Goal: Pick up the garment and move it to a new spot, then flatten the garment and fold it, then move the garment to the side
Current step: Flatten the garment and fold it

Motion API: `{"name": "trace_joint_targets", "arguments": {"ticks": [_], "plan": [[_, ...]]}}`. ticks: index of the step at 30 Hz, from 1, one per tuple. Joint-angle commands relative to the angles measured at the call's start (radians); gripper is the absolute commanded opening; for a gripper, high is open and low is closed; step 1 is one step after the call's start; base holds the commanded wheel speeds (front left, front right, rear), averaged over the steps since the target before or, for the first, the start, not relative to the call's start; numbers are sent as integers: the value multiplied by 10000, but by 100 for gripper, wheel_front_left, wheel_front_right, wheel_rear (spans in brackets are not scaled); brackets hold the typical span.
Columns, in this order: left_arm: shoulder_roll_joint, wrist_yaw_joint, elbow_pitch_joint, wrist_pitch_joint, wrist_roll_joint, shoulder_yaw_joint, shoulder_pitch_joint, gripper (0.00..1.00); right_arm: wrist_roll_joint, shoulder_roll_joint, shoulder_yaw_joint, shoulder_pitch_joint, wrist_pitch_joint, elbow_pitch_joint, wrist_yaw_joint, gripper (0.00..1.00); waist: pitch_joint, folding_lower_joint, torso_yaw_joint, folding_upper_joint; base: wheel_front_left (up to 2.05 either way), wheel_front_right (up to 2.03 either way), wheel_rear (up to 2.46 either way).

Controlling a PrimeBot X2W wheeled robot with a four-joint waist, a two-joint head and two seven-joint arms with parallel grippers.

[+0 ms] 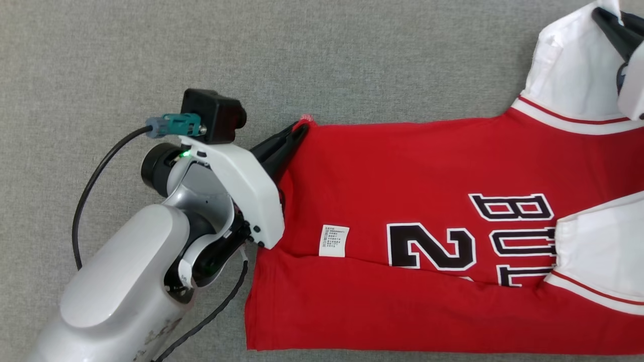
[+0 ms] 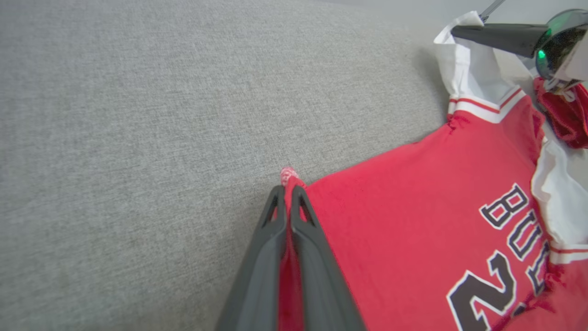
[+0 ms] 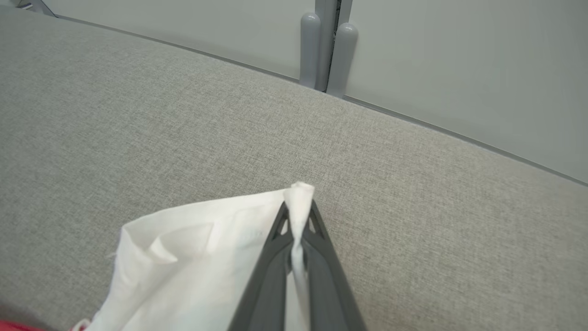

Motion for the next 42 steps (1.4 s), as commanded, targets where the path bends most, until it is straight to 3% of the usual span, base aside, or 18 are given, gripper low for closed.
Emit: {"name": "trace_joint_targets", "arguments": {"ticks": [1,17,25,34,42], "plan": [[97,58,7,-127,-136,169,240,0,177,-200,-73,251,-283,26,16,0,-240,0,-130,0,0,0,0],[69,191,80,-780,-1236,1048,1346,0,851,-362,-298,1128,-1259,-43,16,0,-1187,0,-451,0,0,0,0],[-76,-25,323,-1150,-1455,1094,1782,0,1168,-444,-328,1786,-1861,-645,16,0,-1493,0,-576,0,0,0,0],[-128,-241,274,-2166,-1227,1047,2718,0,1481,-520,-923,4238,-2811,-2244,16,0,-2148,0,-851,0,0,0,0],[-335,-703,272,-3400,-1301,883,4185,0,1442,299,-2137,7507,-3393,-3537,18,0,-2835,0,-1072,0,0,0,0]]}}
